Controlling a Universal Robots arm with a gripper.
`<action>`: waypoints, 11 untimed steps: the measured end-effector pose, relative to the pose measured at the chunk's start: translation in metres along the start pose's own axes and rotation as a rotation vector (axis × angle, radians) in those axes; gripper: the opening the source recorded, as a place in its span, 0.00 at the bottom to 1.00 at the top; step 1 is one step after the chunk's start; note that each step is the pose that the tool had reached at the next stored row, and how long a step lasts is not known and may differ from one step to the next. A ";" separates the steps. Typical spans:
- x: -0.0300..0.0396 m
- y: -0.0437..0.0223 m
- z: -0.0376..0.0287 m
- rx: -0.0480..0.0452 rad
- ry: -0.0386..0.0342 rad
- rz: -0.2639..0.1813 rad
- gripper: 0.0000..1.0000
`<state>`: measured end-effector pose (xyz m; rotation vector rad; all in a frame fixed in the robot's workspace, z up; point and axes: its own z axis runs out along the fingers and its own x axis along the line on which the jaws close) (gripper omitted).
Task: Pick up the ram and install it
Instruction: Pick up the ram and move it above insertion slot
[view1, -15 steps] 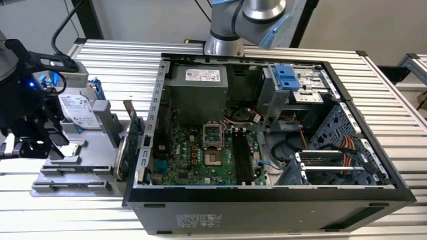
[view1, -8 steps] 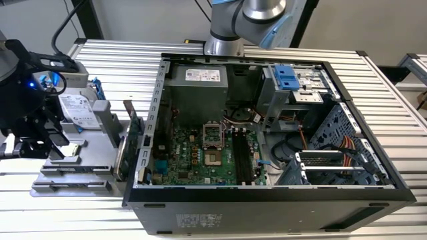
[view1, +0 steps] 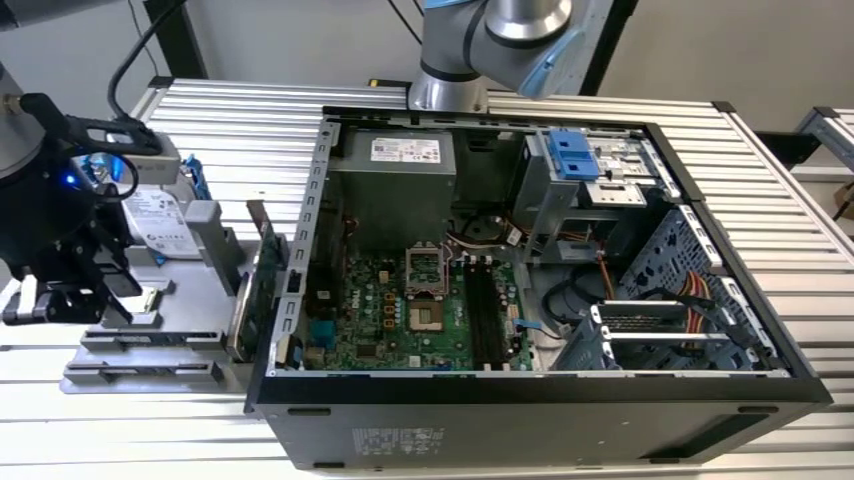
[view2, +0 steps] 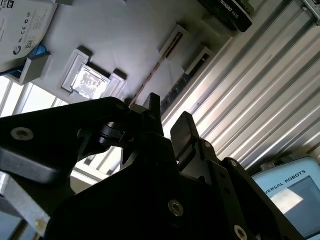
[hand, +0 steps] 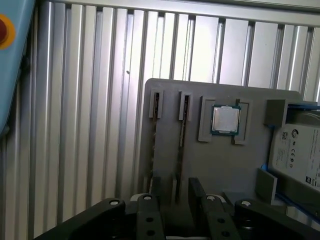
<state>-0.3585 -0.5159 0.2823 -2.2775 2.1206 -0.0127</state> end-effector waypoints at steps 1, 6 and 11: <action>0.0000 0.0000 0.0012 0.0000 0.0000 0.001 1.00; 0.0001 0.0002 0.0036 -0.0001 0.0004 0.004 1.00; 0.0001 0.0002 0.0051 0.0003 0.0001 0.004 1.00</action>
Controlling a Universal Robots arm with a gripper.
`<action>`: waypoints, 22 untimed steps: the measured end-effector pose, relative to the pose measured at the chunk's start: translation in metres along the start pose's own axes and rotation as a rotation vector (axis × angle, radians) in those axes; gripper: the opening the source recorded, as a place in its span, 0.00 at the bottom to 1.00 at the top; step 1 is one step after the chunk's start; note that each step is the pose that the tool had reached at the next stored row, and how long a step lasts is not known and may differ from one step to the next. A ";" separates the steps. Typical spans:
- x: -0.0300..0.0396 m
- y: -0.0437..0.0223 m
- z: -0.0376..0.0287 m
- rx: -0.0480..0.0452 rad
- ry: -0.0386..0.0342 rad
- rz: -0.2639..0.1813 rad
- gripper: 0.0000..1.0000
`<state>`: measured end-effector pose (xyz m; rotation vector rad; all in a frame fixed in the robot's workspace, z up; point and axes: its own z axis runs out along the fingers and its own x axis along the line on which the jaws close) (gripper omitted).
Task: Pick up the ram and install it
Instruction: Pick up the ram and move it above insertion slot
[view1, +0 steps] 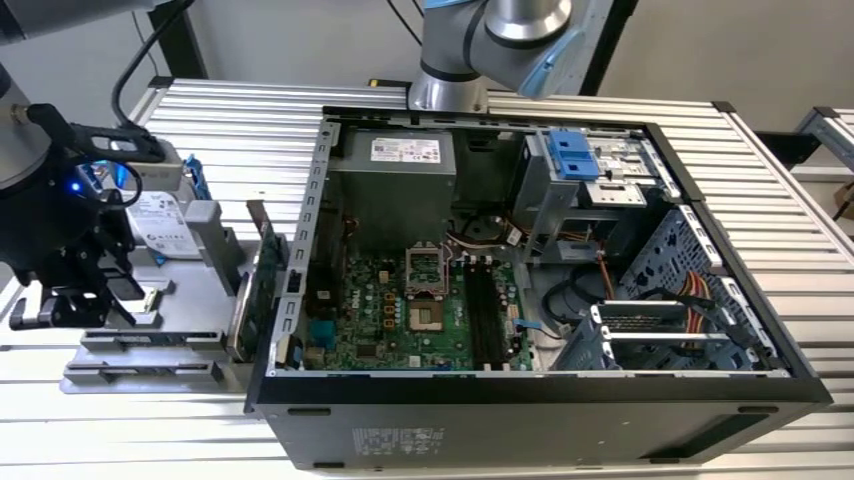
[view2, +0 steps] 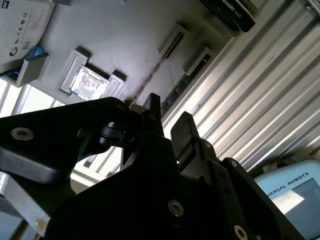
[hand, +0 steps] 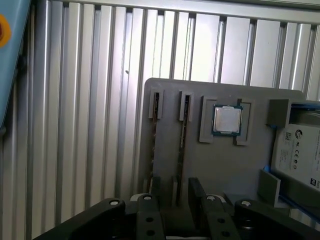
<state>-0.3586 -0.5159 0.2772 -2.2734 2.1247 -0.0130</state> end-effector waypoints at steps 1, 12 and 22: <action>0.0000 0.0001 0.0008 -0.0002 0.0002 0.000 1.00; 0.0009 0.0004 0.0100 -0.0004 0.0003 0.000 1.00; 0.0010 0.0004 0.0120 -0.0002 0.0001 0.000 1.00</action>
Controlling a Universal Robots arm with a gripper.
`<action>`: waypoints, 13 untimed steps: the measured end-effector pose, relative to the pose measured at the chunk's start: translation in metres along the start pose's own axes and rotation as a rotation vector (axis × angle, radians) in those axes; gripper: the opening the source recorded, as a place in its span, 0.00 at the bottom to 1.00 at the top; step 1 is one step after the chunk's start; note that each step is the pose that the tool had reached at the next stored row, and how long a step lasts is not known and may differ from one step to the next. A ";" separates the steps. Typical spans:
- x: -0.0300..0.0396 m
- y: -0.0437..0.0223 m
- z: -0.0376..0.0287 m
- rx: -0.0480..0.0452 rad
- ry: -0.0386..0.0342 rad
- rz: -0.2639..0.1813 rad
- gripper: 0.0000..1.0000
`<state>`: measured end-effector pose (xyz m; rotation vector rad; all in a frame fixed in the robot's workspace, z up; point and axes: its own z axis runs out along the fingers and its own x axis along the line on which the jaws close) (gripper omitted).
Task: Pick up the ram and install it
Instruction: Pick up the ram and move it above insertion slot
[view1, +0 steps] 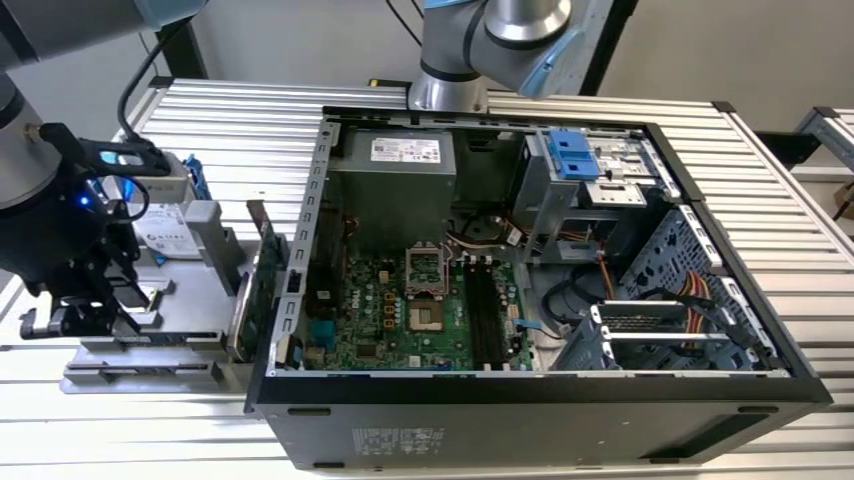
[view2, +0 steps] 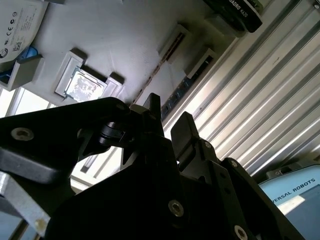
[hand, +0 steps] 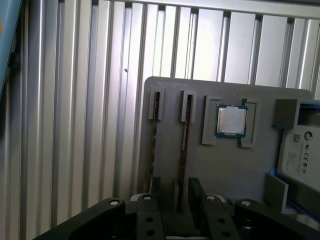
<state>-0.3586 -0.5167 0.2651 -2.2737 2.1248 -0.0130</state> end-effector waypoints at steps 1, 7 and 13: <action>0.0000 0.0000 0.0005 0.0000 0.0000 0.000 1.00; 0.0003 0.0001 0.0032 -0.0002 0.0002 0.000 1.00; 0.0006 0.0002 0.0057 -0.0001 0.0001 0.000 1.00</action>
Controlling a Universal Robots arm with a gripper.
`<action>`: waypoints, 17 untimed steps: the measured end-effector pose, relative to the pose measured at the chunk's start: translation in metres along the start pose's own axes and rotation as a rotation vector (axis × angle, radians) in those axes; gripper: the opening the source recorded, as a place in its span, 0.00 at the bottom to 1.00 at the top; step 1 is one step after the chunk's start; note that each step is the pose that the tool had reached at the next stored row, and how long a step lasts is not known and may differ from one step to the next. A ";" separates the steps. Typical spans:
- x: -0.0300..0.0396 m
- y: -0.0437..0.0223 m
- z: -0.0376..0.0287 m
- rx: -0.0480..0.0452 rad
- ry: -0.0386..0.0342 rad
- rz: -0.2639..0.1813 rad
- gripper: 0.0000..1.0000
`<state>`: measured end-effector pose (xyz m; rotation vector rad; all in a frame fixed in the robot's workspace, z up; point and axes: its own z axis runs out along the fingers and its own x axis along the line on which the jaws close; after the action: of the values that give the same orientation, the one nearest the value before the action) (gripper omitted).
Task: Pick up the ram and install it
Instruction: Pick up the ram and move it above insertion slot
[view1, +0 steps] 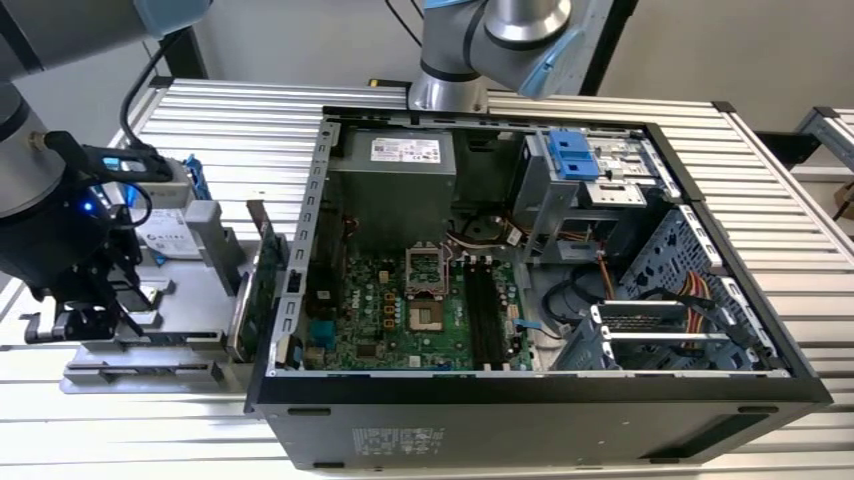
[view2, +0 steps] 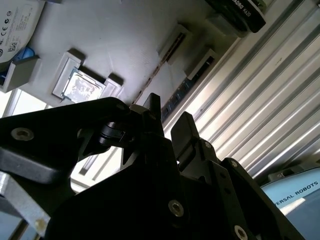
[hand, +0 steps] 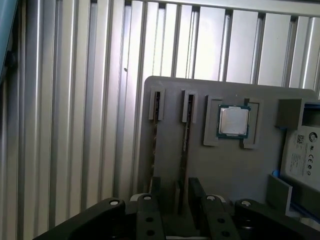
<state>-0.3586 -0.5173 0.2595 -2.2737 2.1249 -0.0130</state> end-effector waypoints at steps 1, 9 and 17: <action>0.0000 0.0000 0.0003 0.0000 0.0000 0.000 1.00; 0.0005 0.0001 0.0032 -0.0001 0.0001 0.000 1.00; 0.0007 0.0002 0.0055 -0.0001 0.0001 0.000 1.00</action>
<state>-0.3586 -0.5180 0.2539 -2.2738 2.1250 -0.0130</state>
